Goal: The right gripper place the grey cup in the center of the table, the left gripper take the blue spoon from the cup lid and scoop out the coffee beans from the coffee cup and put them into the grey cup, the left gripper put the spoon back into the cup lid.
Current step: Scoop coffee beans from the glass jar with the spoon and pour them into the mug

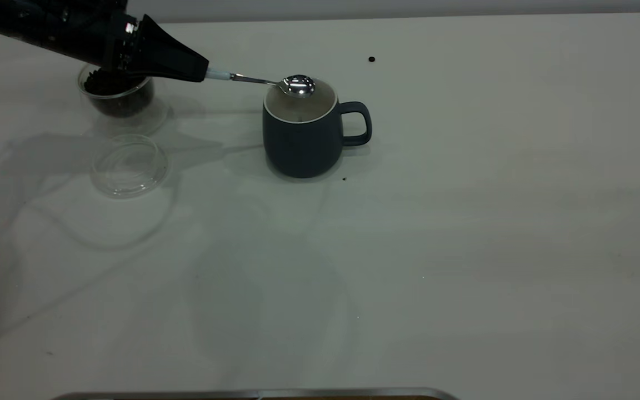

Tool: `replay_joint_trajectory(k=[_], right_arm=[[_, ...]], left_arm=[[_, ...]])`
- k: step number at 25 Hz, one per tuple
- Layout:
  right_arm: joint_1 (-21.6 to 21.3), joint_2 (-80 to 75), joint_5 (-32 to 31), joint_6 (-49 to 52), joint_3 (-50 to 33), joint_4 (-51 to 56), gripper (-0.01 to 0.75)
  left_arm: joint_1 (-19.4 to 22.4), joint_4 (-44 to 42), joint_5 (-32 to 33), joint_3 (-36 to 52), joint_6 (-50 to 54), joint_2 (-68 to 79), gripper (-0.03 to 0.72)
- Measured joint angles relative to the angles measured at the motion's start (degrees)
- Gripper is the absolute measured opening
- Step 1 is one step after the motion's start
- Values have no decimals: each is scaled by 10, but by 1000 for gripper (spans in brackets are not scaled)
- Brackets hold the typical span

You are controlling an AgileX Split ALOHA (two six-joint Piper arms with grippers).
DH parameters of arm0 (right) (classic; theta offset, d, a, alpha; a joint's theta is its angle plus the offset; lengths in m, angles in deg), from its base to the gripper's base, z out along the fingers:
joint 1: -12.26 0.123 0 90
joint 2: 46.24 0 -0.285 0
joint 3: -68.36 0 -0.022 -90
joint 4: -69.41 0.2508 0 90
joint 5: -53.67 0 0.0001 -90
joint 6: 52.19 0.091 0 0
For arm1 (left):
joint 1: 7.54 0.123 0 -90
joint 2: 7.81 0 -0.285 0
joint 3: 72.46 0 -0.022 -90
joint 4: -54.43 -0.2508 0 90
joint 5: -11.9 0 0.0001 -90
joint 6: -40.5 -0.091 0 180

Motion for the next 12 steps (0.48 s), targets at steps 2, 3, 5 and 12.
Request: replay_joint_trajectory(k=[2, 3, 5, 12], right_arm=[[0, 0, 0, 0, 0, 0, 531], [0, 0, 0, 0, 0, 0, 531], [0, 0, 0, 0, 0, 0, 531], [0, 0, 0, 0, 0, 0, 531]], left_arm=[[-1, 0, -1, 0, -7, 0, 132], [-2, 2, -1, 0, -6, 0, 132], [-2, 9, 12, 0, 6, 0, 132], [43, 0, 68, -5, 84, -31, 132]])
